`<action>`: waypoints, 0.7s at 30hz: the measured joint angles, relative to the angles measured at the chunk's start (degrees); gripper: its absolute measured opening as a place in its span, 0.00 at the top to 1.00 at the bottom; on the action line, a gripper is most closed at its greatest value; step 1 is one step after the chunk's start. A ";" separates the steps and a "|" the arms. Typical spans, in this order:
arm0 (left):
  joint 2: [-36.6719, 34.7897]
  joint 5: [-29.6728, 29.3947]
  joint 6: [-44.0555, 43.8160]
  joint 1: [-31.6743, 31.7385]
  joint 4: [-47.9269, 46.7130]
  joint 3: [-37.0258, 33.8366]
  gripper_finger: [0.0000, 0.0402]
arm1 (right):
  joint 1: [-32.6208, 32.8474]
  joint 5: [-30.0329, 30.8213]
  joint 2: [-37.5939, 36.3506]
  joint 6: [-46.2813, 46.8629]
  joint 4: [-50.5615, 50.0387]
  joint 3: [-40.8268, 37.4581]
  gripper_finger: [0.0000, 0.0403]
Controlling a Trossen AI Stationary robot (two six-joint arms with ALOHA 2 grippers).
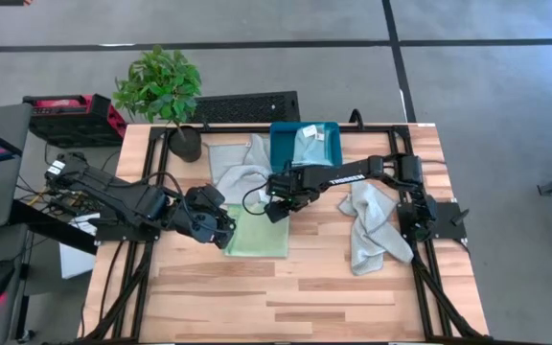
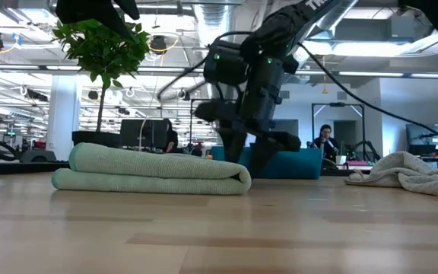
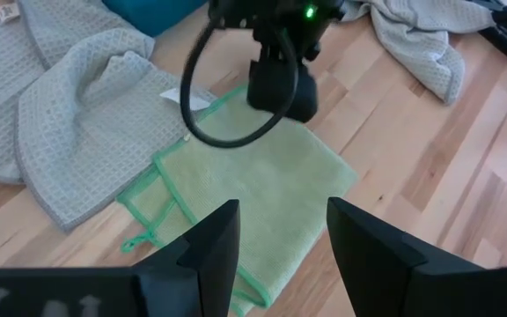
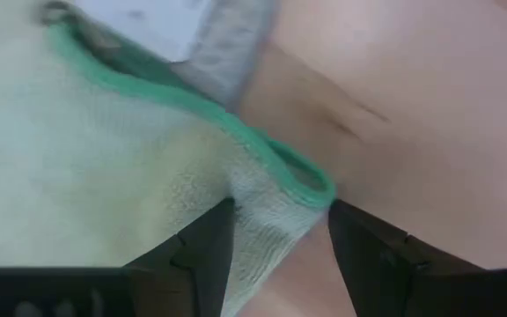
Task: Fold microfiber towels
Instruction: Put the green towel into the blue bin
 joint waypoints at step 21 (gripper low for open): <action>0.07 2.31 -4.54 -0.26 -0.68 -0.62 0.59 | 0.06 -1.55 1.46 -8.83 4.36 0.01 0.93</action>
